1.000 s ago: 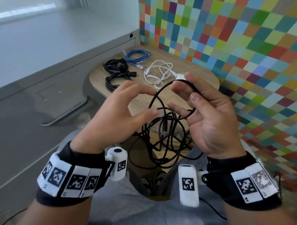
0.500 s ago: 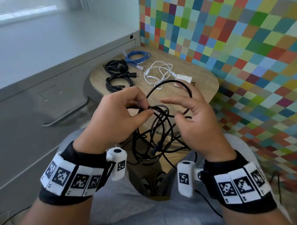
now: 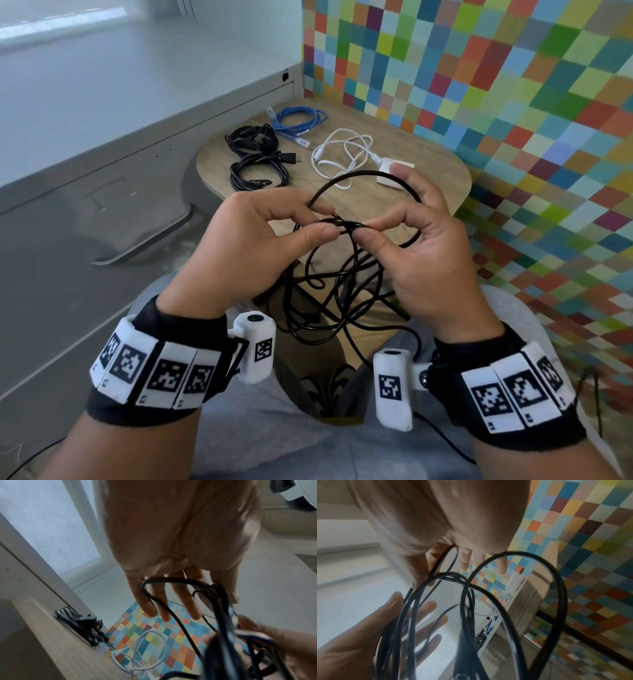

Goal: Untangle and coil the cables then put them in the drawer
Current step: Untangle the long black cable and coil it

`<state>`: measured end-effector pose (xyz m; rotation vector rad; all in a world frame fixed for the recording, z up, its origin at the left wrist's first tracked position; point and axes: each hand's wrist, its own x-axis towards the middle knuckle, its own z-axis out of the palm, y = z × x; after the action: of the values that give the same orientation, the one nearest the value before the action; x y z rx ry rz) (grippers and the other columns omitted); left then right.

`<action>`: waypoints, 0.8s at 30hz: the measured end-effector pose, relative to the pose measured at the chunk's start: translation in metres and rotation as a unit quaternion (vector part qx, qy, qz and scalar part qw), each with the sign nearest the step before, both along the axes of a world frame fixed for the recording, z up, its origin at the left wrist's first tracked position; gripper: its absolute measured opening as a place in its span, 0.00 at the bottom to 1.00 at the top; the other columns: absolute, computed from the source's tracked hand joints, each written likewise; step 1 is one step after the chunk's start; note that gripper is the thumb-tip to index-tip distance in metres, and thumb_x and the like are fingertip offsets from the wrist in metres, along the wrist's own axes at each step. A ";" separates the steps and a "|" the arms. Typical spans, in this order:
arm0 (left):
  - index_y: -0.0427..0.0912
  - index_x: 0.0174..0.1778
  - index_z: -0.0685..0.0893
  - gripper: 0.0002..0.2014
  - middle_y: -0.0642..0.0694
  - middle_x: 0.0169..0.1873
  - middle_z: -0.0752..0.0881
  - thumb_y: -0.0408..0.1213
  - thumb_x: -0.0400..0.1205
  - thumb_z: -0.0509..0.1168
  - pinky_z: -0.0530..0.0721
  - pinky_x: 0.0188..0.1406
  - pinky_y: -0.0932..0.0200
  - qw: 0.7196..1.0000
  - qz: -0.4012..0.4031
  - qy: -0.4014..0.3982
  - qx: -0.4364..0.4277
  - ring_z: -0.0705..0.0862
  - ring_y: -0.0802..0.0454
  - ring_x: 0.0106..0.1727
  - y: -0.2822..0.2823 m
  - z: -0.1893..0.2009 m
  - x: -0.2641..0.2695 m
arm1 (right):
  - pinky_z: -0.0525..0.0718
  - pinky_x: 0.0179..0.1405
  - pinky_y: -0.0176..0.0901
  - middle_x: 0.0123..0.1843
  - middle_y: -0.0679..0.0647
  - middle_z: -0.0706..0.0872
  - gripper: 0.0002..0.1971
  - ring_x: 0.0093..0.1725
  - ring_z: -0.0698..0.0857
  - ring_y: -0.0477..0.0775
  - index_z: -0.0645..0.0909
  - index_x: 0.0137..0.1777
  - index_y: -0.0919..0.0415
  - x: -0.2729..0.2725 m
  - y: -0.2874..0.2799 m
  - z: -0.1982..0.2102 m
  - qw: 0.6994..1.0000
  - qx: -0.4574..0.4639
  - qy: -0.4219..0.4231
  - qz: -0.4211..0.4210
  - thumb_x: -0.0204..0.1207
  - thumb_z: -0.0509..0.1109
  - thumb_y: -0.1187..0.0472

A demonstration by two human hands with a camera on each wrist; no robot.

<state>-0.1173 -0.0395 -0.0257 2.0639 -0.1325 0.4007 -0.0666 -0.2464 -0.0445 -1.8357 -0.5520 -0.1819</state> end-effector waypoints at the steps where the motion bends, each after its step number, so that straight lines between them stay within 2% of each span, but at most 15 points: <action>1: 0.45 0.40 0.93 0.08 0.56 0.52 0.94 0.46 0.77 0.77 0.85 0.61 0.62 1.000 0.004 -0.006 -0.024 0.91 0.60 0.56 0.000 0.000 0.001 | 0.69 0.82 0.39 0.82 0.41 0.75 0.09 0.83 0.71 0.37 0.87 0.39 0.39 0.001 0.001 -0.001 1.000 0.024 0.005 0.004 0.73 0.84 0.53; 2: 0.44 0.41 0.93 0.09 0.54 0.51 0.94 0.46 0.79 0.75 0.87 0.59 0.61 0.999 0.013 -0.010 -0.052 0.92 0.59 0.55 0.002 0.000 0.001 | 0.72 0.80 0.40 0.80 0.43 0.77 0.09 0.82 0.73 0.40 0.87 0.38 0.39 0.002 0.000 -0.001 0.998 0.065 0.020 0.010 0.72 0.84 0.53; 5: 0.41 0.45 0.93 0.11 0.51 0.42 0.93 0.46 0.83 0.73 0.87 0.48 0.60 0.994 0.061 -0.021 -0.083 0.91 0.55 0.45 0.011 0.000 0.003 | 0.82 0.67 0.32 0.76 0.52 0.80 0.10 0.78 0.79 0.46 0.88 0.36 0.40 0.009 -0.005 0.000 0.981 0.180 0.063 0.027 0.73 0.82 0.57; 8: 0.50 0.41 0.89 0.11 0.45 0.38 0.92 0.49 0.87 0.69 0.88 0.45 0.45 0.995 0.082 -0.019 -0.053 0.89 0.41 0.42 0.011 -0.001 0.004 | 0.86 0.67 0.44 0.69 0.54 0.83 0.12 0.71 0.85 0.51 0.86 0.39 0.42 0.015 -0.009 -0.005 0.982 0.179 0.053 0.038 0.75 0.81 0.62; 9: 0.48 0.41 0.87 0.13 0.44 0.37 0.91 0.48 0.88 0.67 0.87 0.44 0.43 0.996 0.081 -0.017 -0.045 0.89 0.43 0.39 0.009 -0.001 0.004 | 0.87 0.65 0.45 0.65 0.53 0.84 0.11 0.69 0.87 0.52 0.84 0.38 0.44 0.015 -0.008 -0.006 0.982 0.172 0.060 0.045 0.74 0.80 0.62; 11: 0.44 0.41 0.82 0.14 0.48 0.32 0.89 0.45 0.91 0.63 0.86 0.35 0.46 0.997 0.066 -0.005 -0.050 0.88 0.48 0.30 0.004 0.000 0.003 | 0.86 0.60 0.43 0.58 0.50 0.85 0.15 0.64 0.87 0.50 0.78 0.32 0.48 0.015 -0.008 -0.009 0.988 0.134 0.057 0.043 0.72 0.82 0.60; 13: 0.46 0.40 0.78 0.14 0.51 0.30 0.86 0.42 0.92 0.62 0.79 0.25 0.55 0.997 0.046 0.017 -0.054 0.82 0.51 0.21 0.001 0.002 0.001 | 0.86 0.62 0.50 0.53 0.47 0.85 0.18 0.59 0.86 0.49 0.75 0.29 0.52 0.015 -0.008 -0.011 0.993 0.105 0.044 0.029 0.72 0.81 0.53; 14: 0.45 0.41 0.78 0.14 0.52 0.30 0.86 0.42 0.92 0.61 0.77 0.23 0.57 0.998 0.035 0.029 -0.052 0.80 0.50 0.19 0.001 0.002 0.001 | 0.86 0.63 0.55 0.51 0.47 0.86 0.18 0.57 0.85 0.49 0.77 0.29 0.56 0.014 -0.008 -0.011 0.993 0.109 0.047 0.025 0.74 0.79 0.51; 16: 0.43 0.42 0.77 0.13 0.51 0.35 0.87 0.42 0.92 0.61 0.76 0.22 0.59 0.997 0.014 0.050 -0.054 0.82 0.48 0.19 0.001 0.003 0.001 | 0.85 0.68 0.68 0.49 0.53 0.87 0.17 0.56 0.86 0.53 0.84 0.33 0.62 0.013 -0.007 -0.010 0.982 0.164 0.096 0.013 0.77 0.75 0.50; 17: 0.44 0.41 0.77 0.13 0.50 0.38 0.88 0.43 0.92 0.61 0.77 0.23 0.58 0.997 0.007 0.060 -0.052 0.84 0.46 0.21 0.002 0.003 0.001 | 0.84 0.69 0.70 0.49 0.59 0.87 0.17 0.58 0.87 0.57 0.85 0.31 0.60 0.014 -0.007 -0.009 0.967 0.216 0.137 0.013 0.79 0.72 0.52; 19: 0.47 0.41 0.77 0.13 0.47 0.43 0.89 0.45 0.92 0.61 0.79 0.27 0.56 0.996 0.006 0.080 -0.049 0.89 0.44 0.25 0.006 0.002 0.002 | 0.84 0.68 0.67 0.50 0.64 0.87 0.20 0.61 0.88 0.62 0.79 0.27 0.55 0.018 -0.011 -0.005 0.926 0.320 0.197 0.030 0.83 0.64 0.56; 21: 0.41 0.44 0.79 0.13 0.52 0.41 0.89 0.44 0.91 0.61 0.81 0.27 0.57 0.993 0.020 0.095 -0.064 0.90 0.45 0.27 0.012 0.001 0.002 | 0.84 0.66 0.64 0.47 0.60 0.87 0.17 0.55 0.89 0.61 0.78 0.34 0.58 0.023 -0.019 0.000 0.899 0.382 0.209 0.048 0.86 0.61 0.59; 23: 0.35 0.47 0.79 0.14 0.57 0.35 0.86 0.43 0.92 0.61 0.80 0.26 0.63 0.992 0.033 0.097 -0.069 0.89 0.47 0.26 0.014 0.000 0.003 | 0.84 0.66 0.65 0.38 0.55 0.83 0.09 0.44 0.86 0.58 0.81 0.48 0.61 0.026 -0.024 0.005 0.898 0.387 0.196 0.071 0.87 0.61 0.66; 24: 0.34 0.47 0.79 0.15 0.56 0.32 0.86 0.43 0.92 0.61 0.80 0.25 0.64 0.993 0.037 0.095 -0.068 0.88 0.48 0.25 0.014 0.000 0.003 | 0.85 0.66 0.65 0.34 0.53 0.80 0.09 0.39 0.84 0.56 0.81 0.56 0.61 0.025 -0.025 0.008 0.904 0.373 0.191 0.082 0.87 0.60 0.70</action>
<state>-0.1139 -0.0256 -0.0254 1.9648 0.0843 0.2505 -0.0419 -0.2714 -0.0368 -1.0288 -0.2919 0.0801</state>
